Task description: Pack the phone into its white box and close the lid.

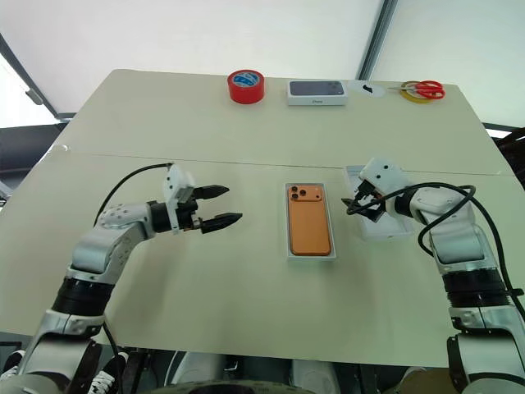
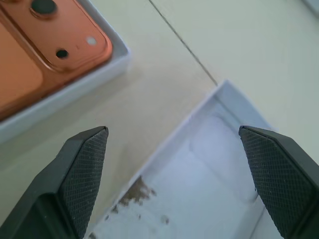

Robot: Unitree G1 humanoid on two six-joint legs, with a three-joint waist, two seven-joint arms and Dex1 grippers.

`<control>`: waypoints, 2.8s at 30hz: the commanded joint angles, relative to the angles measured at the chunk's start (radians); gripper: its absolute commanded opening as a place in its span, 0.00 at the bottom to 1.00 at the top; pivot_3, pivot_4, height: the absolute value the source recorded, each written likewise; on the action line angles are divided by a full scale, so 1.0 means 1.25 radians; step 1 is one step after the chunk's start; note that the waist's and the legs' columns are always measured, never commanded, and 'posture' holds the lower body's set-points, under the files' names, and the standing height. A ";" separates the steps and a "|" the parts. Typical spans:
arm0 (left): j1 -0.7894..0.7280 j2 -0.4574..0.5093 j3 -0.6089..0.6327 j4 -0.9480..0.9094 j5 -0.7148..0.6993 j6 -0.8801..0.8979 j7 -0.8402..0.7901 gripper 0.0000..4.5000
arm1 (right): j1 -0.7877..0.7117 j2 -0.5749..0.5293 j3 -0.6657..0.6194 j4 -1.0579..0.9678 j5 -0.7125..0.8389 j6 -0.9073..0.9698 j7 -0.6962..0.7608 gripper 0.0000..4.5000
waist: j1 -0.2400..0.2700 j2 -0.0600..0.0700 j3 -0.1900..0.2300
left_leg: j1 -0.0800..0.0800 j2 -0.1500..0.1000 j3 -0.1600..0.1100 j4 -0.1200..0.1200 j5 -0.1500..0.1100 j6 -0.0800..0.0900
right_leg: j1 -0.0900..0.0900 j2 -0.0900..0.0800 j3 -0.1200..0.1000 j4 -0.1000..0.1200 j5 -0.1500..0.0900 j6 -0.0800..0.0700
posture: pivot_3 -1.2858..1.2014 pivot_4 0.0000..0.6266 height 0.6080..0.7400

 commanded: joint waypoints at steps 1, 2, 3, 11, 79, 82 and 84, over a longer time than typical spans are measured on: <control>0.018 0.016 0.025 -0.033 -0.018 -0.075 -0.037 1.00 | -0.018 -0.019 -0.011 -0.080 0.030 0.146 -0.001 1.00 | 0.001 0.001 0.000 | 0.000 0.000 0.000 0.000 0.000 0.000 | 0.000 0.000 0.000 0.000 0.000 0.000 | 0.52 0.24 1.00; 0.024 0.019 0.030 -0.036 -0.023 -0.088 -0.043 1.00 | -0.024 -0.026 -0.003 -0.091 0.032 0.184 0.000 1.00 | 0.000 0.001 0.000 | 0.000 0.000 0.000 0.000 0.000 0.001 | 0.000 0.000 0.000 0.000 0.000 0.000 | 0.52 0.24 1.00; 0.031 0.021 0.035 -0.040 -0.023 -0.106 -0.048 1.00 | -0.032 -0.037 0.014 -0.100 0.031 0.229 0.006 1.00 | 0.000 0.001 0.000 | 0.000 0.000 0.000 0.000 -0.001 0.001 | 0.000 0.000 0.000 0.000 0.000 0.000 | 0.52 0.24 1.00; 0.084 0.040 0.055 -0.114 -0.037 -0.208 -0.060 1.00 | -0.173 -0.014 0.025 -0.100 0.126 0.639 -0.025 1.00 | -0.009 0.003 0.000 | 0.000 0.000 0.000 -0.002 -0.001 0.002 | -0.002 -0.001 0.000 0.000 0.000 0.000 | 0.52 0.24 1.00; 0.117 -0.035 0.038 -0.204 -0.130 -0.049 0.143 0.01 | 0.005 0.279 -0.070 -0.117 1.532 0.631 -0.747 0.00 | -0.023 0.004 0.000 | -0.002 0.000 0.002 -0.009 0.000 0.000 | -0.007 0.002 0.002 0.000 0.000 0.000 | 0.52 0.24 1.00; 0.139 -0.040 0.012 -0.206 -0.106 -0.053 0.148 0.01 | -0.004 0.266 -0.026 -0.104 1.511 0.576 -0.774 0.00 | -0.019 0.004 0.000 | -0.002 0.000 0.002 -0.009 0.000 0.000 | -0.006 0.002 0.002 -0.001 0.000 0.000 | 0.52 0.24 1.00; 0.150 -0.043 0.002 -0.201 -0.097 -0.054 0.151 0.01 | -0.017 0.265 -0.017 -0.083 1.489 0.543 -0.785 0.00 | -0.016 0.003 0.000 | -0.002 0.000 0.002 -0.008 0.000 0.000 | -0.006 0.002 0.002 -0.001 0.000 0.000 | 0.52 0.24 1.00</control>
